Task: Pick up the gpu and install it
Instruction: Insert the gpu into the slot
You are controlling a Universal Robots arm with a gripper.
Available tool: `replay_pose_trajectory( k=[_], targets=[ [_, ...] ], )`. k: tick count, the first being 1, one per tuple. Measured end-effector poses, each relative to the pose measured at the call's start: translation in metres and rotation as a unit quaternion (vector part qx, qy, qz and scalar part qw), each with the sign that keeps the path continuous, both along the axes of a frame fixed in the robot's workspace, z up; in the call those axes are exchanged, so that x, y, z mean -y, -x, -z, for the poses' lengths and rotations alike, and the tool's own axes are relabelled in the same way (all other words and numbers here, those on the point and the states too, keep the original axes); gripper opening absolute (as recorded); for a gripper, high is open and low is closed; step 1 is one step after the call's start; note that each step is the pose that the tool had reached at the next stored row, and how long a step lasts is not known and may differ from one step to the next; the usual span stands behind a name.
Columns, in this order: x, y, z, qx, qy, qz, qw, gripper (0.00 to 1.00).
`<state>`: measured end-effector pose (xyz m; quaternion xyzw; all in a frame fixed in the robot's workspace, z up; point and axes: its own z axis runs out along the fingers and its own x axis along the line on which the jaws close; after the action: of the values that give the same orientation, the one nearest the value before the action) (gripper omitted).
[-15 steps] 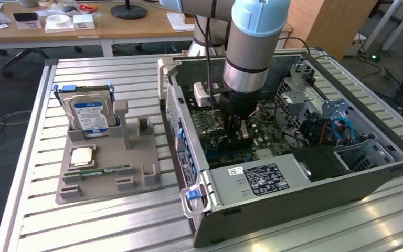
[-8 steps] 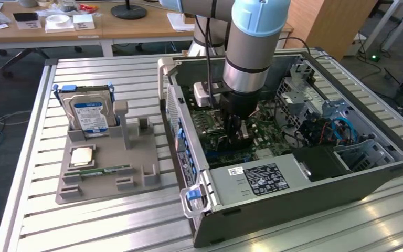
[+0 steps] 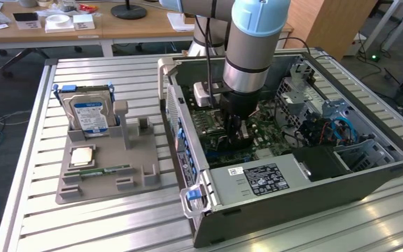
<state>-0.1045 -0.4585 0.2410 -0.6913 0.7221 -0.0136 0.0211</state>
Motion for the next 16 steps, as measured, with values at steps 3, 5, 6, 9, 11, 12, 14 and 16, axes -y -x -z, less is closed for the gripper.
replay_pose_trajectory(
  k=[3, 5, 6, 9, 11, 12, 14, 16],
  targets=[
    [0.0, 0.0, 0.0, 0.0, 0.0, 0.0, 1.0, 0.26],
    [0.0, 0.0, 0.0, 0.0, 0.0, 0.0, 1.0, 0.26],
    [0.0001, 0.0, 0.0002, -0.0001, 0.0001, 0.0, 1.0, 0.26],
    [0.0, 0.0, 0.0008, 0.0, 0.0001, 0.0, 1.0, 0.26],
    [0.0, 0.0, 0.0011, 0.0, 0.0, 0.0, 1.0, 0.26],
    [0.0, 0.0, 0.0011, 0.0, 0.0, 0.0, 1.0, 0.26],
    [0.0, 0.0, 0.0012, 0.0, 0.0, 0.0, 1.0, 0.26],
    [0.0, 0.0, 0.0012, 0.0, 0.0, 0.0, 1.0, 0.26]
  ],
)
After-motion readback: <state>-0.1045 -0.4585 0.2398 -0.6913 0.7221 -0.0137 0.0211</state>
